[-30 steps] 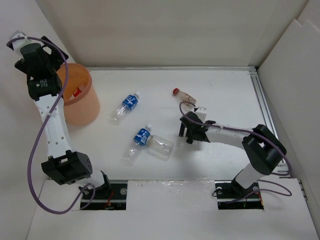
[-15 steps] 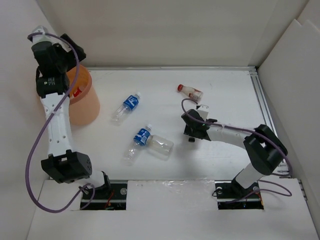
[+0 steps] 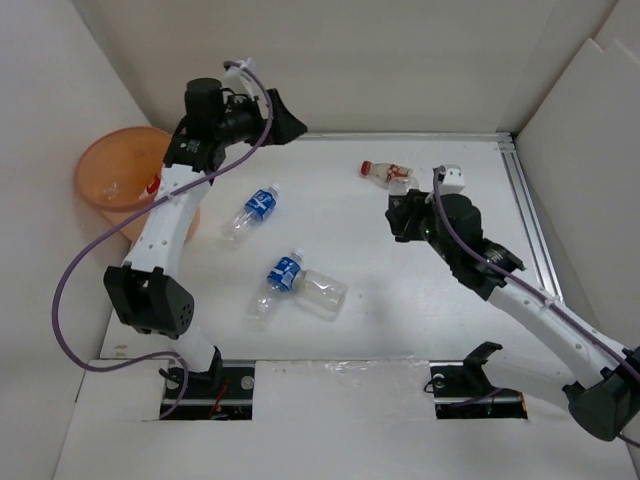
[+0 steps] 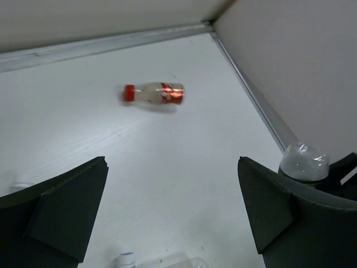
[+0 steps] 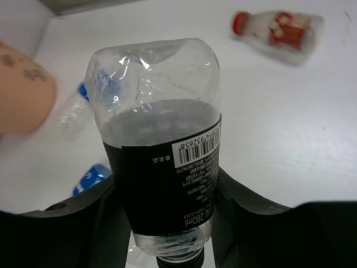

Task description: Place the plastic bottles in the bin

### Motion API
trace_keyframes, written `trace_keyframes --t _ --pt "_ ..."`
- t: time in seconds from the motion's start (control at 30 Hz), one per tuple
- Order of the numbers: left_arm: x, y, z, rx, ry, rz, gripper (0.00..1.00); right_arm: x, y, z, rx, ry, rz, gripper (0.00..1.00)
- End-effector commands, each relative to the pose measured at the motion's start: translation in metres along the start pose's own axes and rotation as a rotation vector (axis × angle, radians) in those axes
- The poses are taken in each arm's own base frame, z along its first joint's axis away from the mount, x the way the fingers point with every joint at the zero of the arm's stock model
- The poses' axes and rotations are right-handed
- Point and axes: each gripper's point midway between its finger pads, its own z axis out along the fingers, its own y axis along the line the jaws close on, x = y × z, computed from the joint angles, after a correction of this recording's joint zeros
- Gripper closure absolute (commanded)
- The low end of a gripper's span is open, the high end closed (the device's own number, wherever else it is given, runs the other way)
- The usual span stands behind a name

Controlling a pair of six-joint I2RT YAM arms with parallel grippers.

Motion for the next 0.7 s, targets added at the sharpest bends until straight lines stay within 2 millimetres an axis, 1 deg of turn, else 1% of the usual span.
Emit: trace_keyframes --t 0.0,0.03,0.07,0.1,0.13,0.17,0.2,0.23,0.27,0.3,0.37,0.4,0.43,0.47,0.5,0.53,0.57,0.6,0.63,0.67 --pt "0.013 -0.061 0.009 0.223 0.052 0.112 0.0 -0.053 0.07 -0.023 -0.352 -0.118 -0.156 0.86" --pt "0.023 -0.071 0.012 0.278 0.085 0.124 0.0 -0.052 0.076 -0.023 -0.388 -0.107 -0.179 0.86" --pt "0.031 -0.083 0.014 0.325 0.103 0.131 0.0 -0.055 0.09 -0.03 -0.45 -0.114 -0.196 0.86" --pt "0.038 -0.087 0.018 0.357 0.115 0.134 0.0 -0.051 0.097 -0.029 -0.487 -0.108 -0.216 0.86" --pt "0.041 -0.089 0.018 0.38 0.122 0.136 0.0 -0.051 0.104 -0.026 -0.523 -0.117 -0.243 0.86" --pt "0.047 -0.099 0.017 0.426 0.138 0.142 0.0 -0.051 0.113 -0.028 -0.571 -0.114 -0.248 0.86" --pt "0.05 -0.105 0.016 0.449 0.148 0.144 0.0 -0.053 0.118 -0.027 -0.591 -0.119 -0.262 0.86" --pt "0.054 -0.112 0.017 0.484 0.151 0.155 0.0 -0.049 0.12 -0.02 -0.599 -0.11 -0.264 0.88" --pt "0.058 -0.115 0.012 0.504 0.162 0.154 0.0 -0.05 0.122 -0.017 -0.598 -0.107 -0.264 0.9" --pt "0.056 -0.125 0.009 0.532 0.152 0.171 0.0 -0.054 0.125 -0.015 -0.602 -0.118 -0.264 0.92" --pt "0.063 -0.125 0.009 0.564 0.16 0.169 0.0 -0.048 0.132 -0.006 -0.624 -0.11 -0.267 0.92" --pt "0.06 -0.128 0.006 0.567 0.153 0.176 0.0 -0.051 0.135 -0.004 -0.627 -0.119 -0.267 0.92" --pt "0.061 -0.129 0.005 0.576 0.156 0.176 0.0 -0.05 0.137 0.003 -0.623 -0.105 -0.259 0.92" --pt "0.061 -0.129 0.005 0.576 0.156 0.176 0.0 -0.052 0.139 0.005 -0.626 -0.113 -0.258 0.92" --pt "0.061 -0.129 0.005 0.576 0.156 0.176 0.0 -0.052 0.141 0.008 -0.625 -0.11 -0.258 0.94" --pt "0.06 -0.128 0.006 0.566 0.152 0.176 0.0 -0.053 0.142 0.011 -0.625 -0.109 -0.258 0.94" --pt "0.062 -0.127 0.006 0.563 0.159 0.17 0.0 -0.058 0.145 0.011 -0.63 -0.123 -0.258 0.94" --pt "0.065 -0.124 0.01 0.56 0.168 0.162 0.0 -0.053 0.144 0.018 -0.624 -0.106 -0.259 0.94" --pt "0.065 -0.124 0.01 0.56 0.168 0.162 0.0 -0.06 0.149 0.014 -0.642 -0.125 -0.259 0.94" --pt "0.065 -0.124 0.01 0.559 0.17 0.153 0.0 -0.06 0.15 0.018 -0.641 -0.126 -0.271 0.94"
